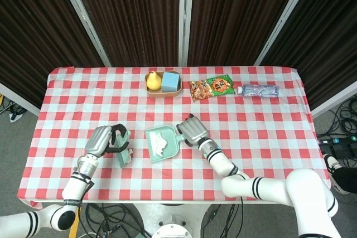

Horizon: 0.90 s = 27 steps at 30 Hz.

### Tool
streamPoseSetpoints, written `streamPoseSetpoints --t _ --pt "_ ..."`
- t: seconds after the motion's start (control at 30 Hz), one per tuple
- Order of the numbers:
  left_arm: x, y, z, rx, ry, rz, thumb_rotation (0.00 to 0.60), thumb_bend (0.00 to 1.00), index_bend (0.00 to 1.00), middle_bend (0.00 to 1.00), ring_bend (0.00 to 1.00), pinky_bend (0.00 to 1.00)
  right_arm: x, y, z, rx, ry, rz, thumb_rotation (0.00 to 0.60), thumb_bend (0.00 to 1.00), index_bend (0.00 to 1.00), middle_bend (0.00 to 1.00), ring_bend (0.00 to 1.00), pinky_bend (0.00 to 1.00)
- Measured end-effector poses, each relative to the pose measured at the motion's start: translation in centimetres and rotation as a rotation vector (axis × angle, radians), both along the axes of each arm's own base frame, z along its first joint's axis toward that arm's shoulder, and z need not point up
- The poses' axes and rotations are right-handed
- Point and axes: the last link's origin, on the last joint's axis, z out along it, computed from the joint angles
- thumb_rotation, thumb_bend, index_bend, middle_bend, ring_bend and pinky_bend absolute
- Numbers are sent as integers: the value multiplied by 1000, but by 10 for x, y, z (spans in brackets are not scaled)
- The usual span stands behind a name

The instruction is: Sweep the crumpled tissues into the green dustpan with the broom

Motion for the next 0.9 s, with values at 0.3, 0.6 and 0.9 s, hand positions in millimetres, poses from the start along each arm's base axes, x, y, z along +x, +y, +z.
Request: streamPoseSetpoints --t 0.3,0.6,0.9 --pt "27 28 -19 -11 -47 -37 600 486 522 542 710 892 5 3 -2 0 14 11 600 368 703 602 358 198" --pt "58 43 -31 -38 -108 -81 600 487 522 542 707 891 9 1 -4 -7 3 -11 600 368 706 604 358 198" --pt "73 55 -44 -64 -151 -105 600 508 522 542 703 886 5 0 -3 3 -31 -48 600 415 708 604 358 199"
